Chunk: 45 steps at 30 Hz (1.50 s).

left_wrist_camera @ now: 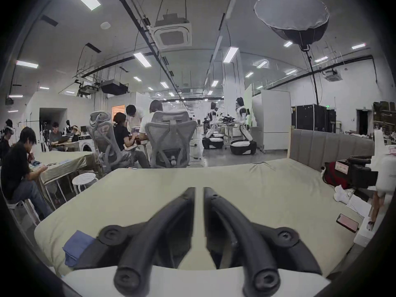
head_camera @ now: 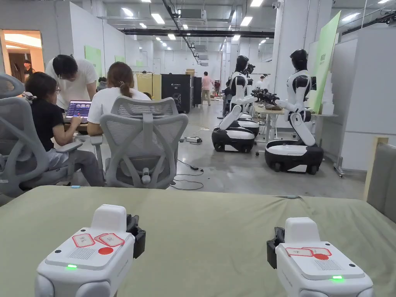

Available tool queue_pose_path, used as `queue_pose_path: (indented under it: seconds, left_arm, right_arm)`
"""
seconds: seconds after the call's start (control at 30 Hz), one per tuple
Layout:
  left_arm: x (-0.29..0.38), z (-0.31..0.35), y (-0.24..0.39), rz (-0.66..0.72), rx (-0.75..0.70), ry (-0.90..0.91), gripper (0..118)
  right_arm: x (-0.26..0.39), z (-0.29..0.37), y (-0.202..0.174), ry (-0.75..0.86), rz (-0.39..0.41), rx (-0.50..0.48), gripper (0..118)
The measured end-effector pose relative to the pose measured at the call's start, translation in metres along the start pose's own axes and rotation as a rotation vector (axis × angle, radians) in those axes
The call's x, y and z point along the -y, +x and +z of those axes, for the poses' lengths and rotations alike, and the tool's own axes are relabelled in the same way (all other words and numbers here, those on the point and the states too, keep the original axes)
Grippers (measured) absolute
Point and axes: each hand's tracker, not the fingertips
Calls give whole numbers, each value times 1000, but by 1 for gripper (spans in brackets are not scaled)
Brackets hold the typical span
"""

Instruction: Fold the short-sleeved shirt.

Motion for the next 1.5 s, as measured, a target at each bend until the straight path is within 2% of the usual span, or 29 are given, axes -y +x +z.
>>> queue_pose_path:
  seconds: [0.03, 0.07, 0.1, 0.13, 0.2, 0.23, 0.27, 0.33, 0.37, 0.53, 0.7, 0.9, 0.97, 1.37, 1.5]
  left_arm:
    - [0, 0, 0, -3, 5, -1, 18]
    - [1, 0, 0, -2, 6, 2, 35]
    - [1, 0, -1, 0, 4, 4, 47]
    - [2, 0, -2, 3, 4, 8, 54]
    - [3, 2, -1, 2, 0, 20, 64]
    - [3, 3, -1, -4, -4, 27, 72]
    - [4, 3, 0, -11, -5, 33, 87]
    - [5, 5, 1, -23, 1, 44, 112]
    - [5, 6, 1, -27, 3, 49, 118]
    - [4, 10, 1, -40, 4, 64, 118]
    - [5, 13, 4, -34, 8, 65, 118]
    - [6, 15, 1, -15, 10, 62, 118]
    - [7, 15, 0, -15, 9, 61, 118]
    - [9, 16, -2, -3, -6, 60, 118]
    - [10, 15, -2, -2, -3, 54, 118]
  right_arm:
    - [1, 0, 0, 0, -1, 0, 0]
    - [2, 0, 0, 2, -2, 0, 3]
    - [3, 0, 0, 3, -1, 0, 9]
    - [3, 0, 0, 1, 0, -3, 18]
    - [4, -1, 0, -9, -7, -16, 44]
    - [4, -1, 0, -12, -11, -21, 59]
    - [5, -1, 1, -20, -20, -29, 79]
    - [8, 0, 0, -22, -19, -36, 107]
    - [9, 0, -1, -22, -16, -37, 118]
    - [11, 4, -10, -18, 13, -40, 118]
    - [12, 10, -17, -11, -8, -7, 118]
    - [5, 19, -14, -20, -124, 33, 118]
    - [4, 22, -15, -28, -140, 34, 118]
    - [3, 33, -27, 37, -110, 129, 118]
    - [1, 31, -23, 17, -132, 114, 118]
